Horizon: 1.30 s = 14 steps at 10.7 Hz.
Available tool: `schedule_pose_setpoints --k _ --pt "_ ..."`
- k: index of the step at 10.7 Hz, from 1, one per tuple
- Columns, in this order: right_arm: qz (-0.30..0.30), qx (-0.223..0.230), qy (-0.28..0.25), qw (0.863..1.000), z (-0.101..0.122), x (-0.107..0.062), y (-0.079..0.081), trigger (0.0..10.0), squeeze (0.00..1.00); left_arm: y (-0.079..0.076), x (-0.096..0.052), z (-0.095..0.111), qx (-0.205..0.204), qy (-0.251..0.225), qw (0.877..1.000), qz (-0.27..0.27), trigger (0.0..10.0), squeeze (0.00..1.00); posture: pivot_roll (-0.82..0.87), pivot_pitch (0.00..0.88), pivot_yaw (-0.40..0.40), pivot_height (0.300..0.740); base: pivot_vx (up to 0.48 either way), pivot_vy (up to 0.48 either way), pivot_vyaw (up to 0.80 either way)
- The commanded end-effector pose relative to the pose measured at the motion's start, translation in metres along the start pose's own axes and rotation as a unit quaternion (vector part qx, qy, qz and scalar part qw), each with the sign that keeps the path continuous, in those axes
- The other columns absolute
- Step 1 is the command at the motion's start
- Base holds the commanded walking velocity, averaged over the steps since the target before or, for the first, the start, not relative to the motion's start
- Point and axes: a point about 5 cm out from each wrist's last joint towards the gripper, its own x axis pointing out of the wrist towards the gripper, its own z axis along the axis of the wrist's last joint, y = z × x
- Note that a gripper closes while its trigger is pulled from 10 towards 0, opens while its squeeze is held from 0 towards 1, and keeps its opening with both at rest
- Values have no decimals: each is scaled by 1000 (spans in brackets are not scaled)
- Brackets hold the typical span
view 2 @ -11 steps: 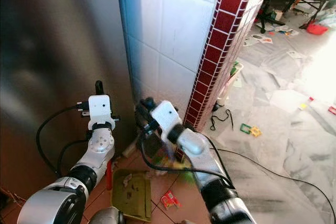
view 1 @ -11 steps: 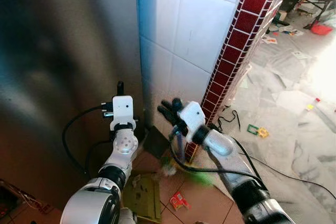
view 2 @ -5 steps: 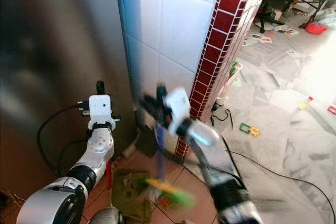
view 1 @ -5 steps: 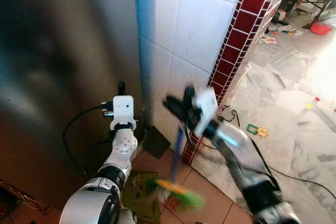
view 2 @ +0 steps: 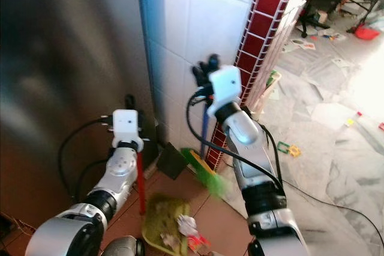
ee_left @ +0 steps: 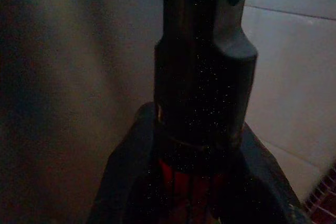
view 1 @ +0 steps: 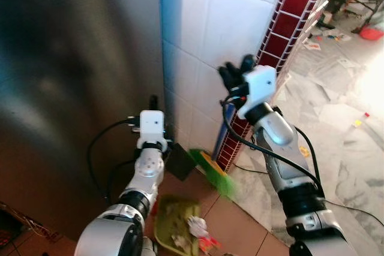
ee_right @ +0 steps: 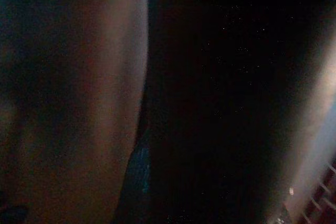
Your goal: Sweep floor
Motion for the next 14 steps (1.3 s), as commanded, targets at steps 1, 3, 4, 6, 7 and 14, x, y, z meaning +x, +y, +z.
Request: schedule_pose_setpoints --k 1,3,4,6,7,14 --pt "-21 -60 -6 998 9 -1 -13 10000 0 -2 5 10 3 -19 1000 -15 10000 0 -53 0 -33 740 0 0 0" --pt "-72 -113 49 990 -2 -8 -22 10000 0 5 7 20 11 -51 998 -35 10000 0 -45 3 -26 740 0 0 0" --pt "-93 -118 63 987 -7 -11 -25 10000 0 8 8 25 15 -62 997 -44 10000 0 -41 8 -24 740 0 0 0" --pt "-133 -127 119 976 -24 -22 -31 10000 0 16 5 30 33 -85 994 -66 10000 0 -26 19 -16 740 0 0 0" --pt "-150 -113 182 965 -40 -29 -30 10000 0 19 0 21 26 -62 996 -66 10000 0 -25 19 -16 740 0 0 0" --pt "-224 153 224 936 -50 -18 -7 10000 0 -15 -9 4 9 38 980 -194 10000 0 -34 0 -12 740 0 0 0"
